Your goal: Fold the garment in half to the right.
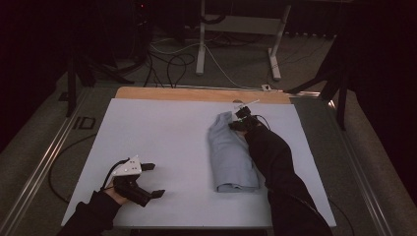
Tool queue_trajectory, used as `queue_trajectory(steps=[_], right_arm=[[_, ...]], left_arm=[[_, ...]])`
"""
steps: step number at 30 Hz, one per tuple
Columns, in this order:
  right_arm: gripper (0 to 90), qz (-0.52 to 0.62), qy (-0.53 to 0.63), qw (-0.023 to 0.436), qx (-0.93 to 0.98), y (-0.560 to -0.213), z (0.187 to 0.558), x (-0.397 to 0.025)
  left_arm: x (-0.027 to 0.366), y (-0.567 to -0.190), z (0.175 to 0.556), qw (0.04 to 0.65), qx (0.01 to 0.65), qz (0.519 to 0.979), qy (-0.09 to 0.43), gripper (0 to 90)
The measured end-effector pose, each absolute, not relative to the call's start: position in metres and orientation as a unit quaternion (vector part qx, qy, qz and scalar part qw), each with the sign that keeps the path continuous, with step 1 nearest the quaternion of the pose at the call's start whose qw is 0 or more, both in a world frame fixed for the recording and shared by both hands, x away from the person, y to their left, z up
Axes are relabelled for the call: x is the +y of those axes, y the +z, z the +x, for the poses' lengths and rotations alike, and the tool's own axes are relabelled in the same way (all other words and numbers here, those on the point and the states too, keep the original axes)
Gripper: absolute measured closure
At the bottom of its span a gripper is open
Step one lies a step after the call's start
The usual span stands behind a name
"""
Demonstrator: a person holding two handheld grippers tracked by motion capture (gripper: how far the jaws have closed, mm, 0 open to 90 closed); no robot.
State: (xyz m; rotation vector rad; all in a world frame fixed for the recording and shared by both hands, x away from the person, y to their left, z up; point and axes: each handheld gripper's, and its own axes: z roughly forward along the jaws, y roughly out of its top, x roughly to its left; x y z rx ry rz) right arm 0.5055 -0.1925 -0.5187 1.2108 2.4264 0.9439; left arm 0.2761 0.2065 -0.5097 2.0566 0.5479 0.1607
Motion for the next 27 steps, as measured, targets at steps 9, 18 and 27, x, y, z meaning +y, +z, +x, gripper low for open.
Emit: queue_trajectory(steps=[9,18,27], right_arm=[[42.2,0.392,0.341,0.148,0.841,-0.498,0.500,-0.189],[76.6,0.371,0.366,0.154,0.840,-0.479,0.497,-0.174],[90.0,0.371,0.315,0.147,0.861,-0.505,0.516,-0.159]], left_arm=[[0.205,-0.510,0.276,0.482,0.223,0.845,0.066,0.5],[0.205,-0.510,0.275,0.484,0.219,0.844,0.068,0.5],[0.205,-0.512,0.276,0.485,0.219,0.844,0.063,0.5]])
